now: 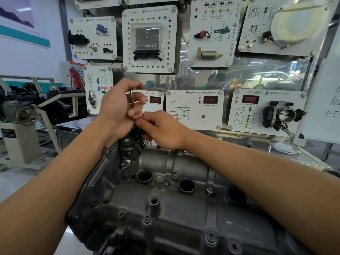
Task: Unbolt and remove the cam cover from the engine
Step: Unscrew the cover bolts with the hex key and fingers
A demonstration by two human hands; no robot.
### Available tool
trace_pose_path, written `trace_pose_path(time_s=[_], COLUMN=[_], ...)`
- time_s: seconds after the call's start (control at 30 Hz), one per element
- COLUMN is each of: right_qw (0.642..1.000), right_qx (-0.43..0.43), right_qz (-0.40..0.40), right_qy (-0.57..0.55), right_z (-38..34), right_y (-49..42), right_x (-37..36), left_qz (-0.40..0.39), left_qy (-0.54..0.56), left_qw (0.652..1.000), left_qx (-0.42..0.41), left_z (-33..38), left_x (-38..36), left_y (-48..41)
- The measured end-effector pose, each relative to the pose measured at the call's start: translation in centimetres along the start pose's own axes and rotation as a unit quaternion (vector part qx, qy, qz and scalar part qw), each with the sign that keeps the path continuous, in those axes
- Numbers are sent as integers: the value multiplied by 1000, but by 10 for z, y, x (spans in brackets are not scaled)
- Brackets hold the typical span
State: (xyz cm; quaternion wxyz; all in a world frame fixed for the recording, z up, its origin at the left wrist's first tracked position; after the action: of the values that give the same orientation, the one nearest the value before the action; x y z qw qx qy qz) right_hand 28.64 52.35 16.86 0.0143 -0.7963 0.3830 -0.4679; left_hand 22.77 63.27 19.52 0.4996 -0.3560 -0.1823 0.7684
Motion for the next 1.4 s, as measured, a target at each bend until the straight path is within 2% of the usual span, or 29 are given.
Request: trace_pose_path(time_s=[0.17,0.27,0.47,0.6,0.7,0.8,1.0,1.13,1.3,1.4], right_qw=[1000,1000,999,998,999,999,1000,1000,1000,1000], right_qx=[-10,-16,-28,-25,-26,-20,-8,-6,-11,-9], right_qz=[1,-1,8,14,11,4,-5,-6,-6,-8], right_qy=[-2,-7,-34,-49,-41,-36,-10,-11,-23,-22], right_z=[1,1,-2,0,1,1,-2,-3,-3,-3], right_y=[-1,0,1,0,-1,0,1,1,2,3], right_x=[0,1,1,1,1,2,0,1,1,0], left_qz=[34,29,-36,-110,-147,-122,-18,36,-40,-48], left_qy=[72,102,97,101,48,-36,-108,-39,-28,-31], left_qw=[997,994,995,989,986,987,989,997,997,997], left_qx=[17,26,9,-10,-57,-93,-95,-48,-54,-54], left_z=[3,4,3,4,3,0,-3,-3,-5,-4], left_x=[7,9,10,11,8,0,-1,3,5,7], left_y=[3,3,5,5,5,5,0,-3,-2,-2])
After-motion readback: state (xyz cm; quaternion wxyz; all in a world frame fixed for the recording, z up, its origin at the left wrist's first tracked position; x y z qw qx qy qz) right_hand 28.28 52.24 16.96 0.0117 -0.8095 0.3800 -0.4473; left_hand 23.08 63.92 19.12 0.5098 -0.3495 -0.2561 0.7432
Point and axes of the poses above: each hand's wrist, its own y-axis away from the middle knuckle, its own x-axis out of the back of the hand, z = x × y, the point moved 2 cm from there along -y, towards the middle knuckle, and after that the axes turned 15 degrees about -x, right-handed, at the moved point
